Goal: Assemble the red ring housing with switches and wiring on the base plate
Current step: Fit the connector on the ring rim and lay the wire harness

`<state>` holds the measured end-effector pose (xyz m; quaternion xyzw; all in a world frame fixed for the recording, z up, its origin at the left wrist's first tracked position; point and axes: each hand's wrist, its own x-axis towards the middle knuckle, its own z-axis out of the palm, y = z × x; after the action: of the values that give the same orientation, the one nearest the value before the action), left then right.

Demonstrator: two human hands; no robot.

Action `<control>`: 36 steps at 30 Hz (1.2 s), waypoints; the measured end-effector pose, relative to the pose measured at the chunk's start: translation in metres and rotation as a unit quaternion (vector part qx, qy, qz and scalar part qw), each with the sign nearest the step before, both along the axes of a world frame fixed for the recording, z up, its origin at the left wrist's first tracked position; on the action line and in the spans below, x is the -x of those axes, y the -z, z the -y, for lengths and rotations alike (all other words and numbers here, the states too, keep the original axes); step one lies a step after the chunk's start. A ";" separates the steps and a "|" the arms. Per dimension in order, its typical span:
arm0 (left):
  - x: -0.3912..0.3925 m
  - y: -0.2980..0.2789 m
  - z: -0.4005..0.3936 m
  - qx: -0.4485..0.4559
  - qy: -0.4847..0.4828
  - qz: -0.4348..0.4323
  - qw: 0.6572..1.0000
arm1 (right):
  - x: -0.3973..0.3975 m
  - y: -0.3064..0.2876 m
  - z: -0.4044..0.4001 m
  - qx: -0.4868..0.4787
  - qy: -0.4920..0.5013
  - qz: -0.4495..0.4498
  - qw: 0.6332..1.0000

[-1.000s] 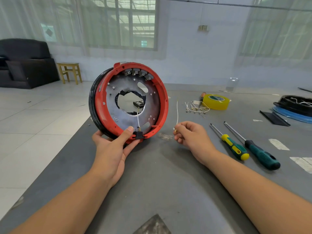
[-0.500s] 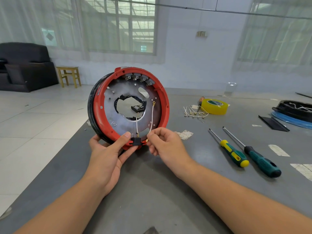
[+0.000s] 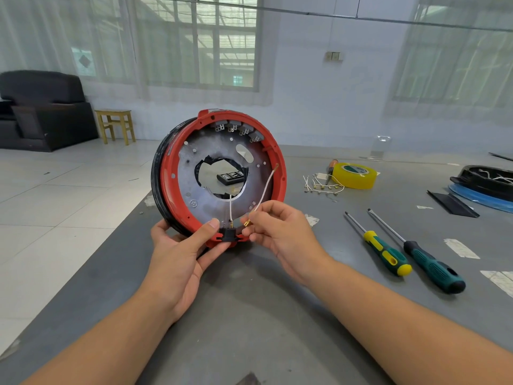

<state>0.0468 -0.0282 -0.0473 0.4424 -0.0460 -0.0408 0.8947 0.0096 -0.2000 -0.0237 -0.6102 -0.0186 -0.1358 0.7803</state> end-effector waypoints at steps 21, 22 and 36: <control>0.003 0.001 0.000 -0.032 0.014 0.017 0.999 | 0.003 -0.007 0.010 -0.150 -0.068 -0.045 0.985; 0.003 0.001 0.000 -0.032 0.015 0.018 0.999 | 0.003 -0.007 0.009 -0.153 -0.068 -0.046 0.985; 0.002 0.004 0.001 -0.037 0.036 0.028 0.998 | 0.003 -0.018 0.013 -0.022 -0.033 -0.017 0.999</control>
<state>0.0447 -0.0289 -0.0514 0.4747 -0.0852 -0.0618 0.8738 0.0063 -0.2134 -0.0055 -0.5944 -0.0227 -0.1000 0.7976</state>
